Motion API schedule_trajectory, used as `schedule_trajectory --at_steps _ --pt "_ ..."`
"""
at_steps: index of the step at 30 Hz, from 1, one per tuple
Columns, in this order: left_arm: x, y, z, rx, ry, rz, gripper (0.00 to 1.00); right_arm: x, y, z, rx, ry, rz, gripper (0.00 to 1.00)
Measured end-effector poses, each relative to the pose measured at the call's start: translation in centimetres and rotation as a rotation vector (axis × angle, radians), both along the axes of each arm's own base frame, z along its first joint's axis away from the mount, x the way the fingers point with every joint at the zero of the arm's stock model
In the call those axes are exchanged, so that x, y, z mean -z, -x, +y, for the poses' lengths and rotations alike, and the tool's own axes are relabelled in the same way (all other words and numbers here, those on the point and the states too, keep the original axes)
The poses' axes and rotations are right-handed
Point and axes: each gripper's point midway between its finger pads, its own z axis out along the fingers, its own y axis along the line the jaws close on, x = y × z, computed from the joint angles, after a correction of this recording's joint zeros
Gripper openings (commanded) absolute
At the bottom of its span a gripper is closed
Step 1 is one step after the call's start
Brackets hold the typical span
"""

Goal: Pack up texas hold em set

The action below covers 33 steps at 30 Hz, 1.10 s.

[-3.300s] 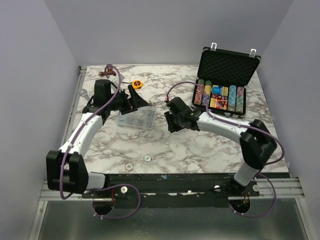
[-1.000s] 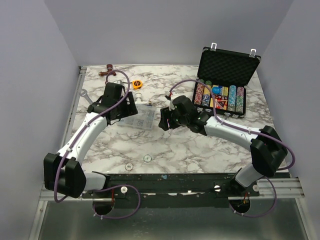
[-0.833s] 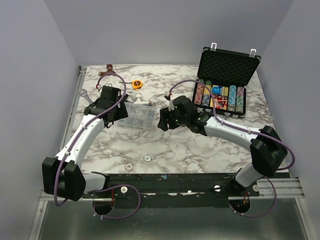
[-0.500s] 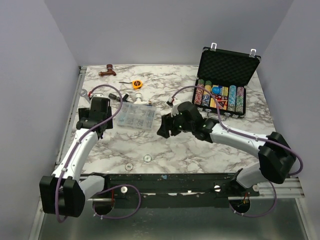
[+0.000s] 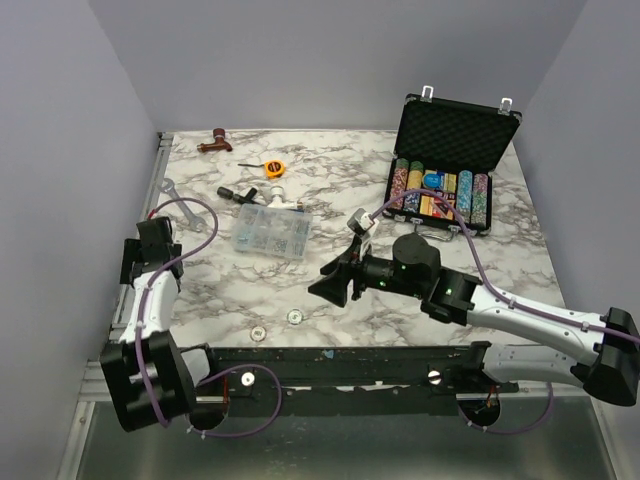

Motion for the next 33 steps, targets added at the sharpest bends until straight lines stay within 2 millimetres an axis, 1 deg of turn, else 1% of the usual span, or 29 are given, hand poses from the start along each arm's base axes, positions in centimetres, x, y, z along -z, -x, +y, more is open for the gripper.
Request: schedule_trajectory --at_steps 1,2,3,4,6,9,11,14,18,20,22,28,33 --pt "0.8 0.2 0.2 -0.001 0.005 0.024 0.67 -0.4 0.2 0.0 -0.005 -0.013 -0.007 0.64" --pt "2.1 0.6 0.6 -0.008 0.012 0.070 0.63 -0.7 0.4 0.0 -0.008 -0.023 -0.013 0.64" --pt "3.2 1.1 1.1 -0.020 0.018 0.109 0.61 -0.8 0.5 -0.1 -0.009 -0.029 -0.016 0.64" --pt "4.0 1.5 1.5 -0.032 0.023 0.139 0.60 -0.7 0.6 -0.1 -0.010 -0.031 -0.018 0.64" --pt "4.8 1.9 2.3 -0.047 0.023 0.170 0.54 -0.2 0.7 -0.2 -0.008 -0.021 -0.013 0.64" --pt "4.8 1.8 3.5 -0.060 -0.004 0.174 0.46 0.8 0.5 -0.5 0.007 0.000 -0.005 0.64" --pt "4.9 1.9 4.3 -0.074 -0.022 0.187 0.45 1.0 0.4 -0.5 0.015 0.006 -0.003 0.64" --pt "5.4 2.7 5.7 -0.117 -0.026 0.224 0.44 1.2 0.2 -0.6 0.027 0.009 -0.004 0.64" --pt "6.1 3.1 7.0 -0.151 -0.025 0.285 0.42 1.7 -0.2 -0.5 0.041 0.024 0.000 0.64" --pt "6.5 3.0 7.5 -0.156 -0.021 0.308 0.41 1.8 -0.4 -0.5 0.051 0.029 -0.001 0.64" --pt "6.9 3.0 7.9 -0.166 -0.014 0.329 0.37 1.9 -0.5 -0.6 0.058 0.032 -0.005 0.64" --pt "8.3 3.6 8.6 -0.185 0.014 0.384 0.35 1.9 -1.0 -0.7 0.084 0.040 -0.019 0.64" --pt "8.5 3.8 9.1 -0.197 0.020 0.394 0.32 2.0 -1.2 -0.8 0.095 0.041 -0.022 0.64"
